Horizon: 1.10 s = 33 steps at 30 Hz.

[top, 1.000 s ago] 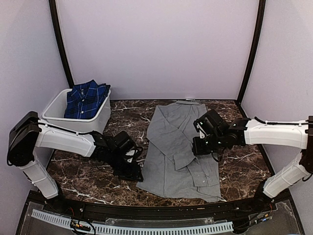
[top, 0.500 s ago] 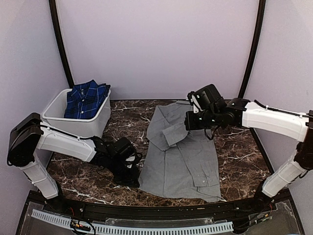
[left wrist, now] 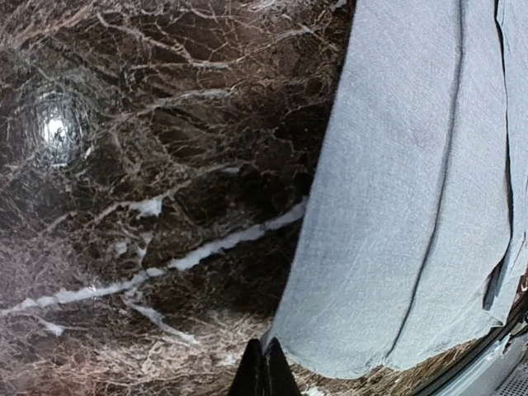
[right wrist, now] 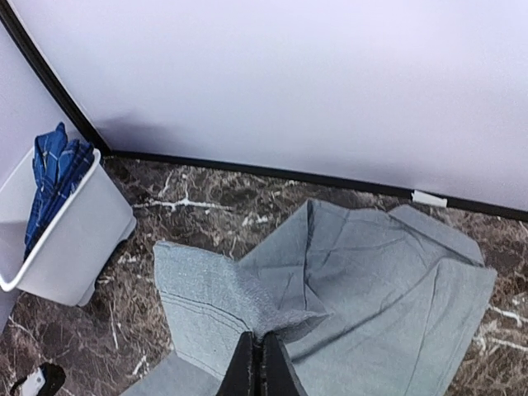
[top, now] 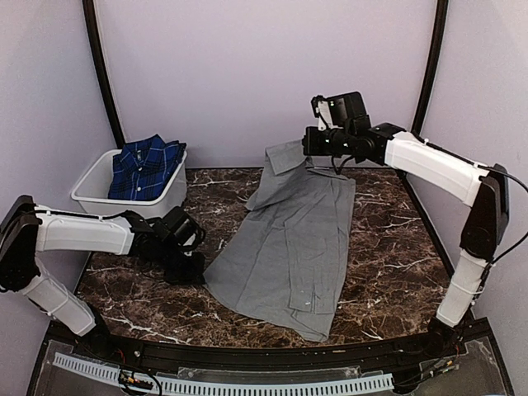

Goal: Fold and stack the long sleeve shirts
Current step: Pick up the shirt from the center of the board, then fold the 1/3-folded shirt at the center of the board.

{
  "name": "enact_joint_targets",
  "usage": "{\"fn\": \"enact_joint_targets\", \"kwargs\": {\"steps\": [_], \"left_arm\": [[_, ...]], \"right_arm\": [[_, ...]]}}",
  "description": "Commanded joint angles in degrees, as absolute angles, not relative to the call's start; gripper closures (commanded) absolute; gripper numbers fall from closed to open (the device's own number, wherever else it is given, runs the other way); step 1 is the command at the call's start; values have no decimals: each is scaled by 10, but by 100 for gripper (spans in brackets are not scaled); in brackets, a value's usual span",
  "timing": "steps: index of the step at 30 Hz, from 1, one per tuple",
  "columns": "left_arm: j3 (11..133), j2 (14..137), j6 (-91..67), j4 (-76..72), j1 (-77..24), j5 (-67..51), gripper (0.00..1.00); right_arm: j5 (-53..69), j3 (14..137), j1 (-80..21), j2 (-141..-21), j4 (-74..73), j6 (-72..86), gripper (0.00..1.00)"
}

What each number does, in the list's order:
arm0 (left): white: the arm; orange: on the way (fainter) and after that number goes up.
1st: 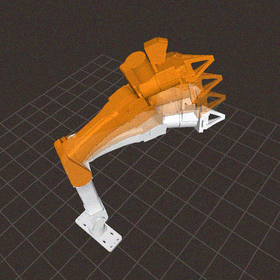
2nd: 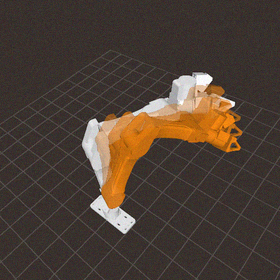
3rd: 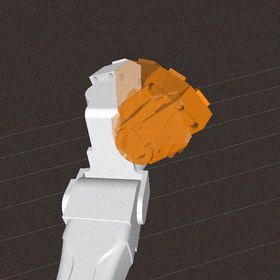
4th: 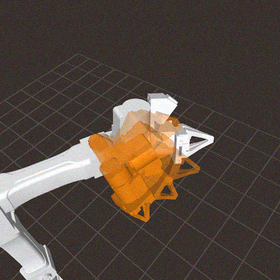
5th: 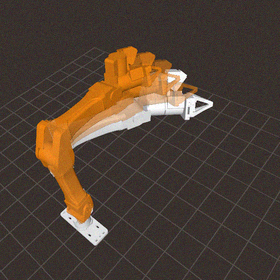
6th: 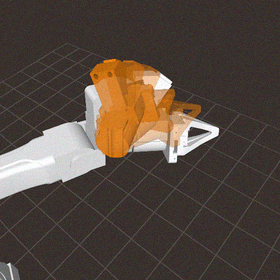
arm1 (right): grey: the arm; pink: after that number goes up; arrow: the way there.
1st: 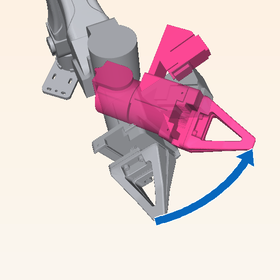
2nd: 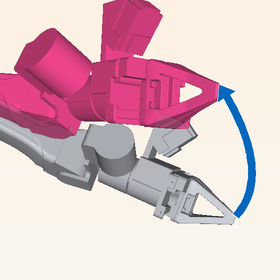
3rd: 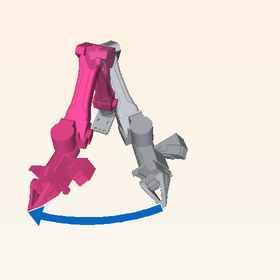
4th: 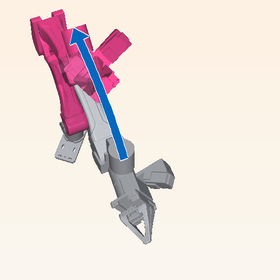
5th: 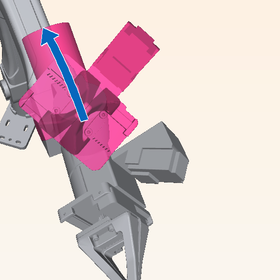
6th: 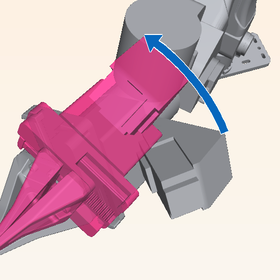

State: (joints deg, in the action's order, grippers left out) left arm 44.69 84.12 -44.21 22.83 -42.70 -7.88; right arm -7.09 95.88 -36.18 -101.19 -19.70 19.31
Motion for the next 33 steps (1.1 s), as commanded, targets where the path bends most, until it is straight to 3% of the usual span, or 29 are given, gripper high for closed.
{"fn": "enact_joint_targets", "kwargs": {"steps": [1,11,23,33], "left_arm": [[478,825,-380,282,-427,-51,100],[567,831,-265,284,-486,-89,100],[646,934,-200,284,-552,-172,100],[680,971,-167,291,-589,-213,100]], "right_arm": [[-31,1031,-333,-1049,-143,164,100],[-77,1126,-308,-1049,-160,105,100],[-168,995,-283,-926,-130,59,100],[-171,893,-258,-857,-109,52,100]]}}
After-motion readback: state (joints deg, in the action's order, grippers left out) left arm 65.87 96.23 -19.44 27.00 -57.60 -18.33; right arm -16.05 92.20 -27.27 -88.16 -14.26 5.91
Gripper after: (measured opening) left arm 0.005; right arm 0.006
